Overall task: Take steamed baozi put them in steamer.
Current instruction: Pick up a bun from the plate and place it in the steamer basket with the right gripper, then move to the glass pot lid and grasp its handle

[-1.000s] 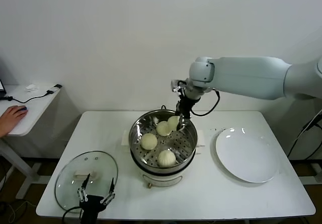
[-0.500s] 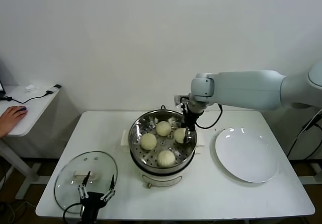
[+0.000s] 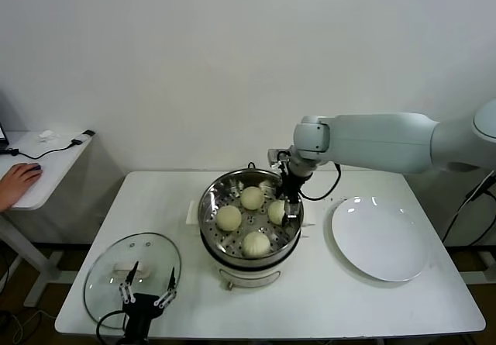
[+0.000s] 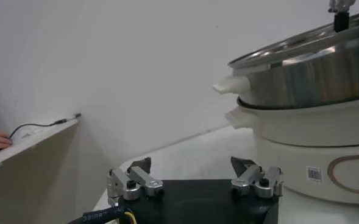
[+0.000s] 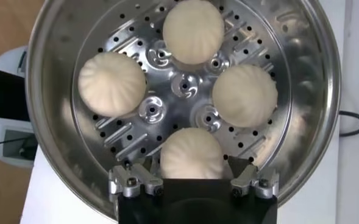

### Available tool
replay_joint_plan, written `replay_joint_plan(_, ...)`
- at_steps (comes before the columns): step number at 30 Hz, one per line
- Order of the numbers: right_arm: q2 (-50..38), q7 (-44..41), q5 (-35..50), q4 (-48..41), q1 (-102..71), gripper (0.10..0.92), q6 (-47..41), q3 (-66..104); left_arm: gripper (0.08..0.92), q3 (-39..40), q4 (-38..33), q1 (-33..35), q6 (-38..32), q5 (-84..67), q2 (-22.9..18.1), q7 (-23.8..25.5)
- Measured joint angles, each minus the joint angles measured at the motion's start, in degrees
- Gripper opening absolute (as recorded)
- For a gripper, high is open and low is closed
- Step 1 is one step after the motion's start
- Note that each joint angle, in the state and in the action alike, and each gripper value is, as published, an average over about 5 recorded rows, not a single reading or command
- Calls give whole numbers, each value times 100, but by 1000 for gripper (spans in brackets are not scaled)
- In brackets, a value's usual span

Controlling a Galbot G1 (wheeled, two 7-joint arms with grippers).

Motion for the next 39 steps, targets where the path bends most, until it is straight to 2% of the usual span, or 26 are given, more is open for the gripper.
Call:
replay_joint_plan(11, -571, 38, -127, 239, 236, 823, 493, 354, 823, -38, 13, -1, -2, -10, 28, -4)
replay_joint_plan(22, -2226, 982, -305, 1006, -160, 823, 1828, 1245, 823, -77, -59, 11, 18, 61, 35, -1)
replay_joint_plan(30, -3312, 1798, -572, 1459, -1972, 823, 2553, 3291, 823, -170, -208, -21, 106, 155, -19, 2)
replay_joint_plan(39, -3636, 2434, -1088, 1823, -4795, 823, 2915, 6242, 823, -319, -367, 38, 182, 292, -97, 83)
